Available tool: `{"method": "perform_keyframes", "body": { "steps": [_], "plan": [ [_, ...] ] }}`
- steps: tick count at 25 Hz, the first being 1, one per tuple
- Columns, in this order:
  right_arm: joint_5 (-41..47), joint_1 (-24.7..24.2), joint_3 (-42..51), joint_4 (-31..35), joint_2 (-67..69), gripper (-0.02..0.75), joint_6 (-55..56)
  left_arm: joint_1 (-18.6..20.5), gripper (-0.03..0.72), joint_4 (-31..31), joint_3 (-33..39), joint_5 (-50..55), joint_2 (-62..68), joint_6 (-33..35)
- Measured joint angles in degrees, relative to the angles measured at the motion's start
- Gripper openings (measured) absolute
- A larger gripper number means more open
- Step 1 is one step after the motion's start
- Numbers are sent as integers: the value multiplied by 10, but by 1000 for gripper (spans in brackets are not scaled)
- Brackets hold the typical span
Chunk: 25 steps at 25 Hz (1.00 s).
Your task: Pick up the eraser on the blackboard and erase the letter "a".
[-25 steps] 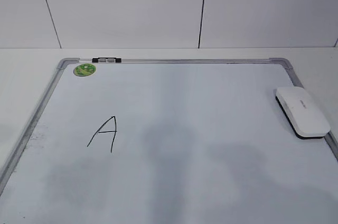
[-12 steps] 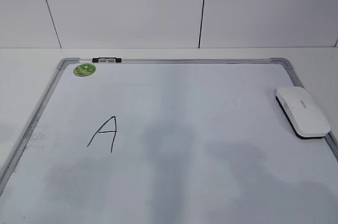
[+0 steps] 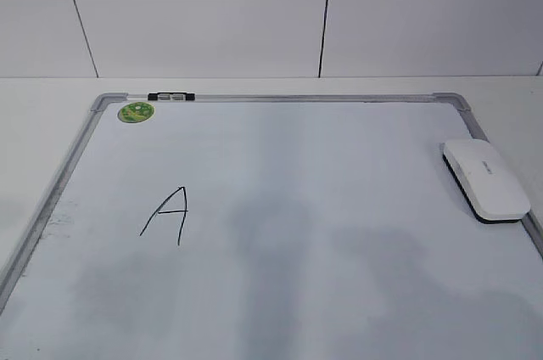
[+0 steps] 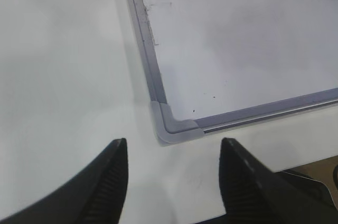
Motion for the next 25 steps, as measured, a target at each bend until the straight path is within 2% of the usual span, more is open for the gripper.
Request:
{"method": "perform_keyframes", "body": {
  "steps": [18,25],
  "plan": [
    [0,0,0,0,-1,592,0,1,395,-2,0,0,-14,0],
    [-1,-13,0,0,-36,592,-1,45,386,-4,0,0,-75,0]
  ]
}}
